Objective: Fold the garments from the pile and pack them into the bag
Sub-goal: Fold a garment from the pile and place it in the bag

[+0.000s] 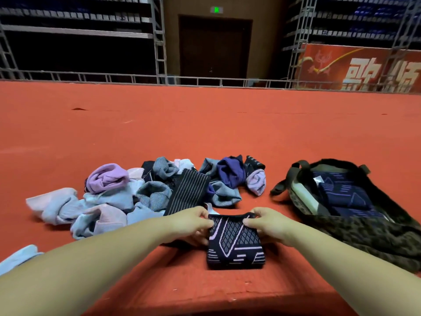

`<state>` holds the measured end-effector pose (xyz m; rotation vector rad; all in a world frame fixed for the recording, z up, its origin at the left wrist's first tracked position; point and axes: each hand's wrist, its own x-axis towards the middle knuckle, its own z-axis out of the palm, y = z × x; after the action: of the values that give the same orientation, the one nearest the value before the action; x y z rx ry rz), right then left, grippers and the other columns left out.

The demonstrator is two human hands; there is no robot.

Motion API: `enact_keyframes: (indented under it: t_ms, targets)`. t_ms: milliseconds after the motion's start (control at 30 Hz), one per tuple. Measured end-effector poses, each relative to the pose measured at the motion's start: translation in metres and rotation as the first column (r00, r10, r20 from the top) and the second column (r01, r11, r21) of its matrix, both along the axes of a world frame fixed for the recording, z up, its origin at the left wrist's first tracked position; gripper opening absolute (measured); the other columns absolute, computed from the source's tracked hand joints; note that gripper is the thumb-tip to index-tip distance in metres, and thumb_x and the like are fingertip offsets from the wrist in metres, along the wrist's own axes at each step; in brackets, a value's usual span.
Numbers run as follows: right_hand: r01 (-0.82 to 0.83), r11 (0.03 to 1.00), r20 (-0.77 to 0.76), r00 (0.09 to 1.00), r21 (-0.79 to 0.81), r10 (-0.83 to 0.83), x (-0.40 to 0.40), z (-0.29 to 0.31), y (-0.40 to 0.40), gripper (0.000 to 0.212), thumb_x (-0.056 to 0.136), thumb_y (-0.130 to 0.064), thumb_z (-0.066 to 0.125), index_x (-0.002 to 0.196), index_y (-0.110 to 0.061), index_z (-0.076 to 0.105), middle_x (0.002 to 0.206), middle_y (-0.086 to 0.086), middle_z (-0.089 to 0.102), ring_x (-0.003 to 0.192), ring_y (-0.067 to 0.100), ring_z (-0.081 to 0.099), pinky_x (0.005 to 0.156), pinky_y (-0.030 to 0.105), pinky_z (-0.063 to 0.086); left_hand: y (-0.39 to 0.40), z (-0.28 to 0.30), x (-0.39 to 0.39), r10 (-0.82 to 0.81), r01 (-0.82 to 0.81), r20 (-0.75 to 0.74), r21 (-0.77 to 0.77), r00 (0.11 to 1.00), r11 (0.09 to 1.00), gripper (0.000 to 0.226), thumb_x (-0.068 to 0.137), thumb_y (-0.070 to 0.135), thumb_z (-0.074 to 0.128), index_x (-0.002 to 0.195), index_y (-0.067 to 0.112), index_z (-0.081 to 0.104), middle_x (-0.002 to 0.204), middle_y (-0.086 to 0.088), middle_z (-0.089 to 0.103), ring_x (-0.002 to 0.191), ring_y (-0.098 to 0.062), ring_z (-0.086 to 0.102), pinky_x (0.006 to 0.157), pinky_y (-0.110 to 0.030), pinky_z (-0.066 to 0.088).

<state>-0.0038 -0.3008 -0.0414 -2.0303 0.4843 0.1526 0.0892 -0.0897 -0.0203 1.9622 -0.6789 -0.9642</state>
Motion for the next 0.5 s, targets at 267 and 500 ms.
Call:
enact_keyframes:
  t_ms: [267,500]
  targets:
    - [0.184,0.959,0.002,0.982,-0.215,-0.188,0.018,-0.015,0.001,0.031,0.082,-0.030,0.071,0.075,-0.017,0.044,0.065,0.003,0.053,0.051,0.016,0.046,0.047,0.023,0.034,0.011,0.002,-0.012,-0.335,0.336,0.705,0.145,0.625,0.931,0.051,0.090,0.038,0.056,0.136,0.016,0.049,0.143,-0.002,0.044,0.134,-0.011,0.034,0.103,-0.007,0.017]
    - [0.063,0.888,0.340,0.934,-0.456,0.108,-0.014,0.001,0.002,0.025,0.075,-0.038,0.074,0.080,-0.029,0.051,0.090,-0.003,0.055,0.079,0.005,0.050,0.074,0.026,0.039,0.013,-0.021,-0.010,-0.567,0.399,0.660,0.408,0.492,0.821,0.065,0.091,0.047,0.055,0.147,0.027,0.030,0.158,0.004,0.019,0.146,-0.013,0.010,0.114,-0.023,0.004]
